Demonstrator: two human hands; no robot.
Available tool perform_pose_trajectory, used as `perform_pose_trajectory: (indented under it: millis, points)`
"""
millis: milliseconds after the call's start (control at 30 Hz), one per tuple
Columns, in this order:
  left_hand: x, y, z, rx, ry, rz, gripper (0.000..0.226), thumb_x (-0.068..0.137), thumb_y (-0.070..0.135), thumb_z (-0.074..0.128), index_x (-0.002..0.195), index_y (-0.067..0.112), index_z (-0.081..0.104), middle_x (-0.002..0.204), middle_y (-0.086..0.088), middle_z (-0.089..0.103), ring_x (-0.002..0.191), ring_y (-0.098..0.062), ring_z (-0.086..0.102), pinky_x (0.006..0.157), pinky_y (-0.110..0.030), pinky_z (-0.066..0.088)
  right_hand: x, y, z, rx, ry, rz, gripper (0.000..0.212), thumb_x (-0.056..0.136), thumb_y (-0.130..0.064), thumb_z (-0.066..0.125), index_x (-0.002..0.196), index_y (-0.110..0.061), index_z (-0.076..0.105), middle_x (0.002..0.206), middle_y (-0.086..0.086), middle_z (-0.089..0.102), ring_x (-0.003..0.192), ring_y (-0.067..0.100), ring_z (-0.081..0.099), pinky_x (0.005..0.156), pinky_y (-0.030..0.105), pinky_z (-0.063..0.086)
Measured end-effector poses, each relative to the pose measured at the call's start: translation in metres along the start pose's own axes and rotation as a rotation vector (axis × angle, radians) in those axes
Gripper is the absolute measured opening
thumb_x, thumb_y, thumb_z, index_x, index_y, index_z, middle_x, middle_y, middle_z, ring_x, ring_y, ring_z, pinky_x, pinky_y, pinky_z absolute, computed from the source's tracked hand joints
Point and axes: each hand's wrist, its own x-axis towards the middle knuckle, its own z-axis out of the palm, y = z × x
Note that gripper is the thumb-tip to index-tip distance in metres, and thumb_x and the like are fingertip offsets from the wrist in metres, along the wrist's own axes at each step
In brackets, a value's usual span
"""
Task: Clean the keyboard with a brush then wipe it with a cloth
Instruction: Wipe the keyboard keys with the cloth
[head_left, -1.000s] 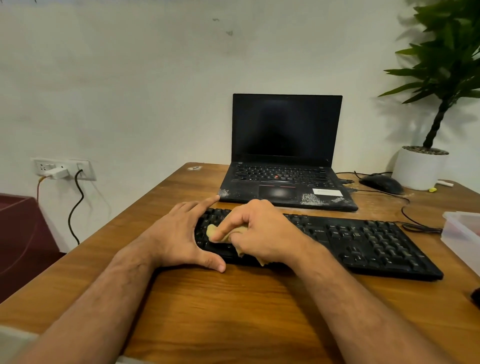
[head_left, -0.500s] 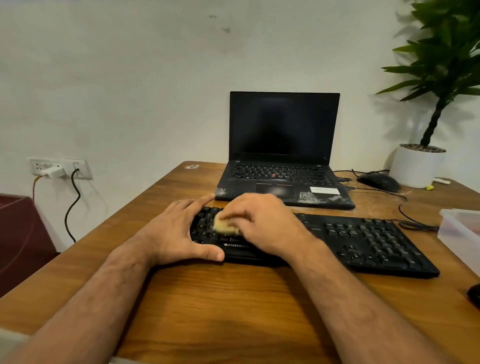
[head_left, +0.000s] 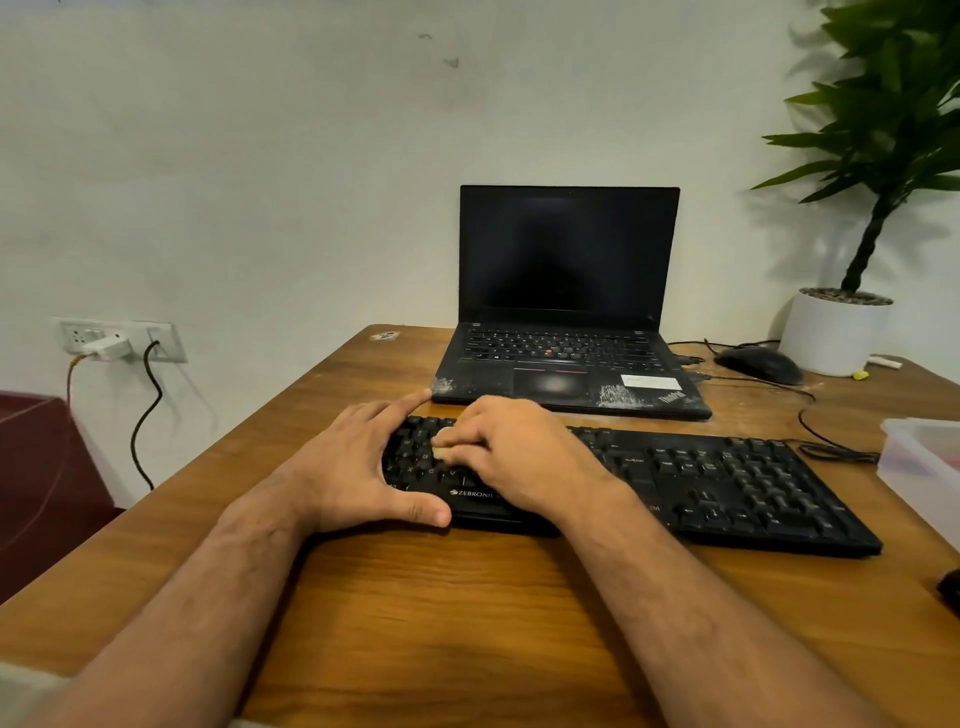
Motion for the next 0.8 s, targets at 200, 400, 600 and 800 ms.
perform_pose_trajectory:
  millis: [200,400,600,800]
  points:
    - [-0.001,0.001,-0.001,-0.026,-0.002,-0.011,0.139,0.036,0.096,0.061,0.155,0.047,0.008,0.157,0.009,0.028,0.142,-0.009,0.024,0.118,-0.04,0.026,0.0,0.019,-0.017,-0.134,0.172,0.2,0.029,0.098,-0.019,0.057,0.117,-0.034,0.074,0.114,-0.007,0.074,0.11,0.015,0.065,0.1,0.035,0.051]
    - [-0.001,0.0,-0.001,-0.006,-0.006,-0.007,0.139,0.037,0.097,0.059,0.155,0.047,0.008,0.157,0.008,0.028,0.142,-0.009,0.024,0.117,-0.041,0.026,-0.011,0.024,-0.015,0.098,0.099,0.154,0.015,0.092,-0.037,0.069,0.104,-0.038,0.079,0.107,-0.016,0.075,0.098,0.001,0.064,0.095,0.028,0.053]
    - [-0.002,-0.002,-0.001,0.002,-0.006,0.0,0.138,0.037,0.097,0.059,0.155,0.046,0.009,0.158,0.008,0.027,0.142,-0.01,0.023,0.118,-0.041,0.027,-0.02,0.023,-0.031,0.161,0.052,0.146,0.019,0.09,-0.024,0.069,0.1,-0.036,0.08,0.099,-0.014,0.073,0.081,0.002,0.066,0.079,0.028,0.058]
    - [0.0,-0.004,-0.001,0.024,-0.019,-0.002,0.141,0.035,0.097,0.06,0.155,0.048,0.007,0.158,0.007,0.027,0.143,-0.011,0.023,0.118,-0.044,0.027,-0.024,0.024,-0.043,0.227,0.068,0.085,0.026,0.085,-0.017,0.071,0.092,-0.041,0.081,0.091,-0.016,0.076,0.079,0.009,0.071,0.072,0.032,0.061]
